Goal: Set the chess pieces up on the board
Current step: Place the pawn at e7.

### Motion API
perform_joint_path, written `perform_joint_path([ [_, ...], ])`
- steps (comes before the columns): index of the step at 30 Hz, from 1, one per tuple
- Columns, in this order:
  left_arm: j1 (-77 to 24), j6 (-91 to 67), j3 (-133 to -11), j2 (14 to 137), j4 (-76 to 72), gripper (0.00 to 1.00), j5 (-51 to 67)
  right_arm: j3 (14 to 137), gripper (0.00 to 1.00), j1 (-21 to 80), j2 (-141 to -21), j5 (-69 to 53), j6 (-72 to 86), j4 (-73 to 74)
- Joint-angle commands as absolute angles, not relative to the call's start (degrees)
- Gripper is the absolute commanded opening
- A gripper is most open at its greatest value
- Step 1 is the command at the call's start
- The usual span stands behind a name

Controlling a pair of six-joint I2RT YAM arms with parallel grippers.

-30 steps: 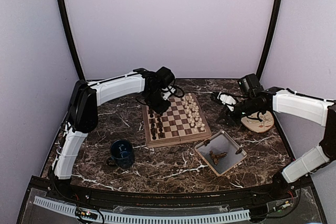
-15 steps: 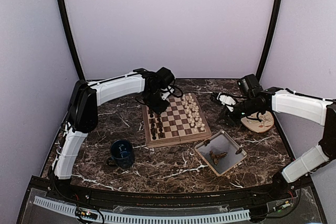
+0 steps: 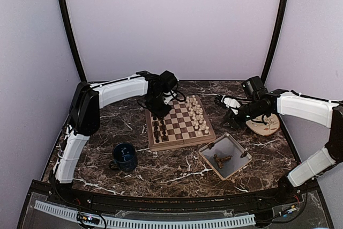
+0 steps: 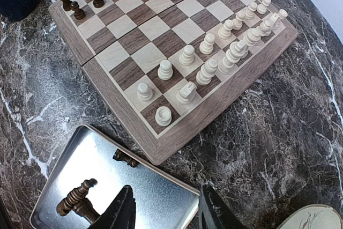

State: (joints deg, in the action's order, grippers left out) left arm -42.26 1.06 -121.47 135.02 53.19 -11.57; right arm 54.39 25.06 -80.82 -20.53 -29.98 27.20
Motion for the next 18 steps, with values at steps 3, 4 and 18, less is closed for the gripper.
perform_joint_path([
  [3, -41.9, 1.4, -120.2, 131.7, 53.9, 0.20, -11.6, 54.2, 0.42, 24.6, -81.3, -20.5, -30.5, 27.1],
  [4, -41.9, 1.4, -120.4, 131.7, 53.8, 0.21, -11.7, 54.2, 0.42, 24.7, -81.3, -20.5, -30.6, 27.1],
  [18, -41.9, 2.5, -120.4, 131.6, 51.8, 0.23, -11.9, 54.2, 0.42, 24.7, -81.7, -20.5, -30.5, 27.2],
])
